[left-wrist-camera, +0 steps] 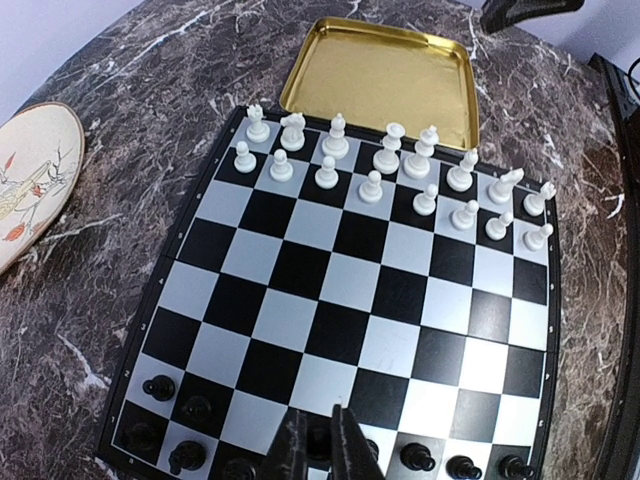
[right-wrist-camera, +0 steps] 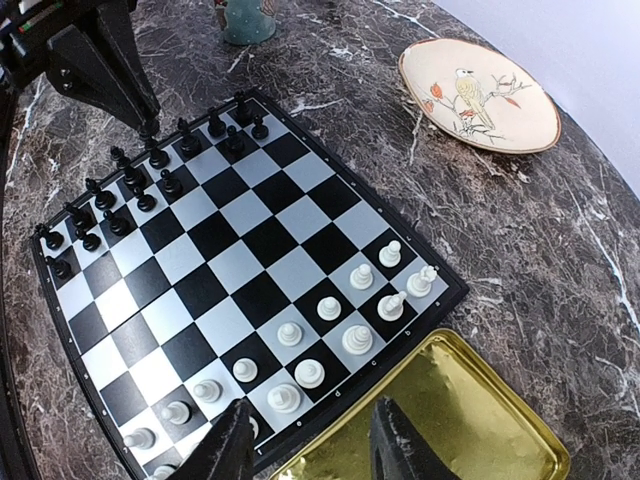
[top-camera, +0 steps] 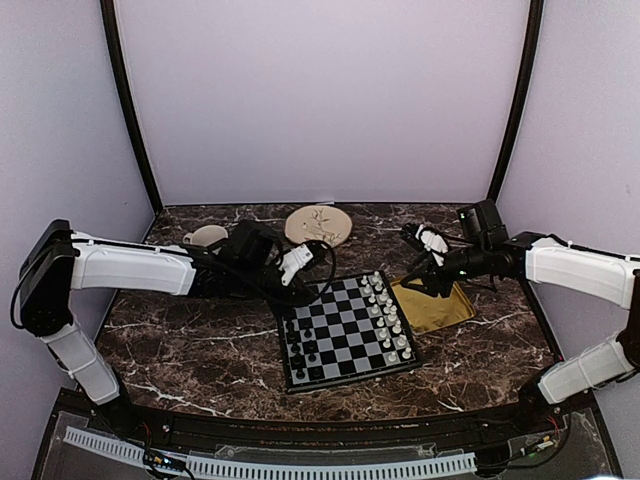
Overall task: Set up the chess pieces on the board
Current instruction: Place the pawn at f7.
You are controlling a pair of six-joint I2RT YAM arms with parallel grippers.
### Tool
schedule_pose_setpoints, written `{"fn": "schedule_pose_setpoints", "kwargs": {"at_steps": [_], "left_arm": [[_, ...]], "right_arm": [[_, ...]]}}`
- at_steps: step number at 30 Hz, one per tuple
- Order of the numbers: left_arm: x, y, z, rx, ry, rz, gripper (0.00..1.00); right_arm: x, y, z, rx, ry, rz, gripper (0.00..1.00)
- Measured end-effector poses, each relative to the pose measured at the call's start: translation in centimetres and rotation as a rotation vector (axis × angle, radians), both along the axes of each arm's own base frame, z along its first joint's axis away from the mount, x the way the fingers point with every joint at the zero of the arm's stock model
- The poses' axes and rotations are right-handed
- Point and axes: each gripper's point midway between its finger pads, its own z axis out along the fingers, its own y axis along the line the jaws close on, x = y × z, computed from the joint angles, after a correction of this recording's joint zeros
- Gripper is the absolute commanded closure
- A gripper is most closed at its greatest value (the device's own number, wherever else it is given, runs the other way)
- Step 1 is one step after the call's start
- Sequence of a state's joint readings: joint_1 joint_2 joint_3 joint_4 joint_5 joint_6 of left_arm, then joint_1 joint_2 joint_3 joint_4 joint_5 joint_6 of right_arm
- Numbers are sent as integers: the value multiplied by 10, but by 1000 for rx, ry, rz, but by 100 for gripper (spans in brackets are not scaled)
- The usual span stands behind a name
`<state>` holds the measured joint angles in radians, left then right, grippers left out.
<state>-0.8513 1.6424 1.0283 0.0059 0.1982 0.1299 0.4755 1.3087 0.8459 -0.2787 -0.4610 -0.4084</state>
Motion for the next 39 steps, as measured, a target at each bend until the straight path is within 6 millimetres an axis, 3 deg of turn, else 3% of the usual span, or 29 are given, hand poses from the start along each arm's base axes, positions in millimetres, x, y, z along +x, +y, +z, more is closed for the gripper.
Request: {"fn": "schedule_pose_setpoints", "kwargs": {"at_steps": [13,19,32,39], "left_arm": [[14,-6,-34,128,30,-7,92],[16,0,-48,185,51,13,92],[22,10,-65,276,64,54,91],[22,15,-68,302,72,68,83]], "right_arm": [[-2,1,1,5,-4,17,60],[-2,2,-1,3,-6,29,60],[-4,5,-6,7,13,46,60],[-4,5,-6,7,14,47,59]]}}
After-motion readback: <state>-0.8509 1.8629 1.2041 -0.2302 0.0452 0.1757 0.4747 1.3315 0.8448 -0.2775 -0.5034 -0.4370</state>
